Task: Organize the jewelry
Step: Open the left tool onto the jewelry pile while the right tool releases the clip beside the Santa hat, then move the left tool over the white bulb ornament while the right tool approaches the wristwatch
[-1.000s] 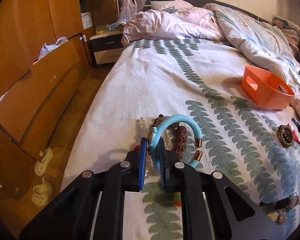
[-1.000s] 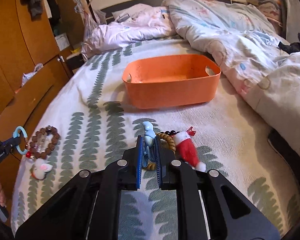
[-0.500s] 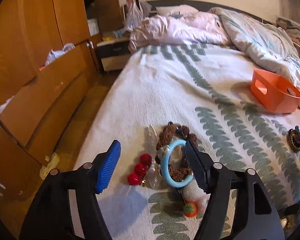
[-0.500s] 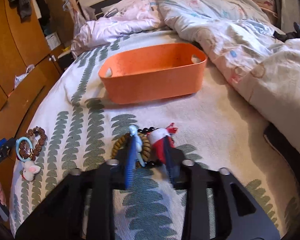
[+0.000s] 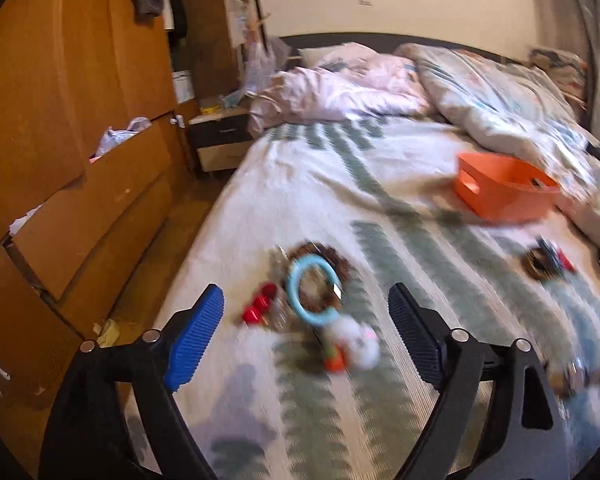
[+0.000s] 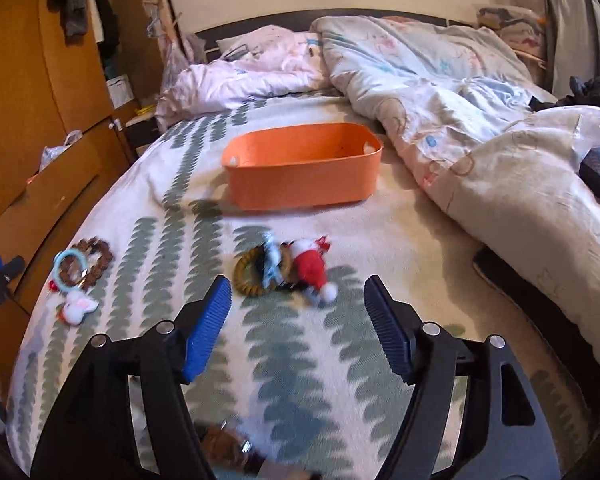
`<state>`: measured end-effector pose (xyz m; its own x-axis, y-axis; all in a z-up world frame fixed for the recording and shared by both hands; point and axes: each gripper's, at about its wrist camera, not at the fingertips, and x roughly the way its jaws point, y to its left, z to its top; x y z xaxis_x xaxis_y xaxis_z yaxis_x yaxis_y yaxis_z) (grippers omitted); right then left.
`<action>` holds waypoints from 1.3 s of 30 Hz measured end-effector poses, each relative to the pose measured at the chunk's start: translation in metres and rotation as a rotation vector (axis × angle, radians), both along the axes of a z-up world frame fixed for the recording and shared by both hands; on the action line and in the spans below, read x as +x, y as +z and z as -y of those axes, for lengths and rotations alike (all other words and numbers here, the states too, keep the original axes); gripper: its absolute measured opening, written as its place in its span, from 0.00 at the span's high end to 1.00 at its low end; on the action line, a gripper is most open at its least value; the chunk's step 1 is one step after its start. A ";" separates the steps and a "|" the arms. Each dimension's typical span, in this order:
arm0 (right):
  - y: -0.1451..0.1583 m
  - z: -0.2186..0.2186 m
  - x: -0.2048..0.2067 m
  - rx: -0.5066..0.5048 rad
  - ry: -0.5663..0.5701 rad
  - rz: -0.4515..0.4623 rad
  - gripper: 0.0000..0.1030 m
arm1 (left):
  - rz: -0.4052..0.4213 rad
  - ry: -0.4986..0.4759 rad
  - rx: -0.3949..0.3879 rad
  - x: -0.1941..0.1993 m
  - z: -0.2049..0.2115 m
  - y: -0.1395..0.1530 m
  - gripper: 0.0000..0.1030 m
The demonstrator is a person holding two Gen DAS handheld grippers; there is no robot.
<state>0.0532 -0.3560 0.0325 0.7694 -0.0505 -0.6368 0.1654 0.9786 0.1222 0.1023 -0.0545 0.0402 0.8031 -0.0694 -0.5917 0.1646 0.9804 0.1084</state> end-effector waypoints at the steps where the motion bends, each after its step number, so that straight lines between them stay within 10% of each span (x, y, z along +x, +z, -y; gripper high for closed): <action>1: 0.001 -0.006 -0.004 -0.014 0.018 -0.006 0.29 | -0.010 -0.012 -0.003 -0.007 0.001 -0.003 0.17; 16: -0.026 -0.063 -0.084 -0.160 0.148 -0.145 0.27 | -0.158 -0.179 0.010 -0.066 0.065 -0.047 0.15; 39: -0.069 -0.062 -0.051 -0.305 0.205 -0.314 0.27 | -0.222 -0.275 0.060 -0.063 0.117 -0.077 0.14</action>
